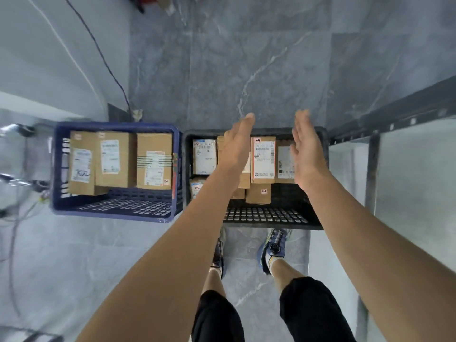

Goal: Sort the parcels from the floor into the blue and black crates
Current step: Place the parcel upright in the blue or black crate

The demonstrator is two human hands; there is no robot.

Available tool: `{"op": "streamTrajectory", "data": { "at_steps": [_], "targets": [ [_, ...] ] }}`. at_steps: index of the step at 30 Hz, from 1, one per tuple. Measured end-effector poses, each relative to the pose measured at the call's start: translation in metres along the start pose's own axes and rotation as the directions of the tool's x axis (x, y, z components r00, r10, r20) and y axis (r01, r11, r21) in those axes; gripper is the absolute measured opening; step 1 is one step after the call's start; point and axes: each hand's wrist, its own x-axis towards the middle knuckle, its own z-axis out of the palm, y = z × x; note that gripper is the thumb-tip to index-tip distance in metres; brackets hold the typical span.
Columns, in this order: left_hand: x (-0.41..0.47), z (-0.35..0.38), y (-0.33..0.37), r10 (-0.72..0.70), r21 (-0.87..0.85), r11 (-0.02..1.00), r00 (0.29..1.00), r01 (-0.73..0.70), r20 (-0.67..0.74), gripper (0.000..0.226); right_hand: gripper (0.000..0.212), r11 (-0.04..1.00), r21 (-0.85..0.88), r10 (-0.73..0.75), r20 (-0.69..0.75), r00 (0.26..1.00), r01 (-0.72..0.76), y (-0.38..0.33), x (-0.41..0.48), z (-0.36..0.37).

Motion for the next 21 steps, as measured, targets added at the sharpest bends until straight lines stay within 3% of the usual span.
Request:
{"op": "streamTrajectory", "data": {
  "at_steps": [2,6,11,21],
  "targets": [
    [-0.03,-0.013,0.037,0.05,-0.048,0.998,0.999,-0.049,0.011,0.082,0.054,0.996,0.022,-0.083,-0.008,0.996,0.083,-0.034,-0.023,0.006],
    [-0.093,-0.038,0.114,0.134,-0.169,0.978,0.99,-0.124,0.052,0.064,0.067,0.97,0.032,-0.241,-0.003,0.971,0.241,-0.106,-0.077,0.021],
    [-0.172,-0.073,0.2,0.336,-0.214,0.927,0.936,-0.309,0.104,0.063,0.085,0.909,0.028,-0.416,-0.042,0.909,0.417,-0.203,-0.162,0.039],
    [-0.334,-0.124,0.31,0.579,-0.221,0.811,0.685,-0.542,0.442,0.05,0.105,0.73,0.056,-0.625,-0.349,0.698,0.681,-0.307,-0.375,0.084]
  ]
}}
